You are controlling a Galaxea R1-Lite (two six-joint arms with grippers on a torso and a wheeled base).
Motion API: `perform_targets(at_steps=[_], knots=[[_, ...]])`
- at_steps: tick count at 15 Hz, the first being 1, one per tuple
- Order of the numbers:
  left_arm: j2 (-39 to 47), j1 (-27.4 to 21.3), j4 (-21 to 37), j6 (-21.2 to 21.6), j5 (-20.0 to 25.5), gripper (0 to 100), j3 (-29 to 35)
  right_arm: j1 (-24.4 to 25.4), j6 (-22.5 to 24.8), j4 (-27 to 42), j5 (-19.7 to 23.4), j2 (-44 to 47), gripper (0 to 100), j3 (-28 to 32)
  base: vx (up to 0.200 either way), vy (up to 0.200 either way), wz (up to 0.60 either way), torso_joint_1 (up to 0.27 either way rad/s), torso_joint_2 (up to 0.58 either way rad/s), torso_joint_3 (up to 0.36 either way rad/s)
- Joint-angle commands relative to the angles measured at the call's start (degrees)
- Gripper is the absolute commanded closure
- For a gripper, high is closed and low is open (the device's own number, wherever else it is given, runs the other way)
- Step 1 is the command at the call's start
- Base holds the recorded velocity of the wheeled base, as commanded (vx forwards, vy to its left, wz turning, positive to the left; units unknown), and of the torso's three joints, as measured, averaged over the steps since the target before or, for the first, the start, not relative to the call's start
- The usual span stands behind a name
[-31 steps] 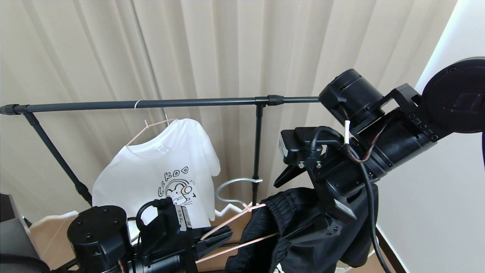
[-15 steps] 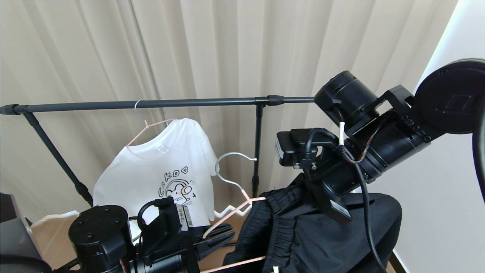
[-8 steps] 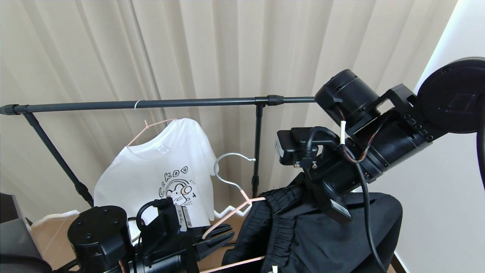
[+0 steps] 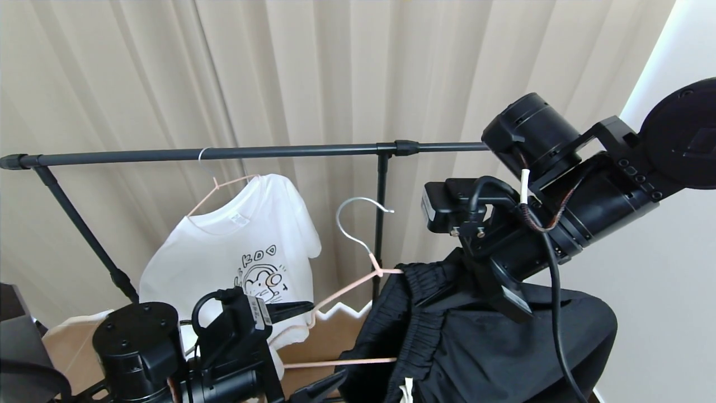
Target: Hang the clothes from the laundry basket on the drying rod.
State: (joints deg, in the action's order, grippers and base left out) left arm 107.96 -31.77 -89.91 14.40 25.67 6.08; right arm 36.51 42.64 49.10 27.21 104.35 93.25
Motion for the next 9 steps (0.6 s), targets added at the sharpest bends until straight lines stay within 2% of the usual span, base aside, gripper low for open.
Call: perform_targets(at_steps=[1,4,5,6,9], knots=[[-4.42,3.47,-0.09,-1.92,0.17,0,-0.46,-0.92,-0.37,-0.06,0.04,-1.61,100,0.01,0.0,0.0,0.0,0.0,0.0,0.0],[-10.05,7.34,-0.09,-6.57,-1.33,0,-0.9,-1.79,-1.42,-0.59,-0.14,-2.05,100,0.36,0.0,0.0,0.0,0.0,0.0,0.0],[-11.19,8.92,-0.09,-8.24,-3.79,0,-2.48,-1.79,-1.77,-0.68,-0.14,-2.13,100,0.71,0.0,0.0,0.0,0.0,0.0,0.0],[-11.63,9.62,-0.09,-9.39,-3.96,0,-4.41,-1.88,-1.77,-0.76,-0.14,-2.13,100,0.89,0.0,0.0,0.0,0.0,0.0,0.0],[-10.75,9.62,-0.09,-11.94,-4.14,0,-6.08,-2.41,-1.77,-1.03,-4.01,-1.78,100,2.64,0.0,0.0,0.0,0.0,0.0,0.0]])
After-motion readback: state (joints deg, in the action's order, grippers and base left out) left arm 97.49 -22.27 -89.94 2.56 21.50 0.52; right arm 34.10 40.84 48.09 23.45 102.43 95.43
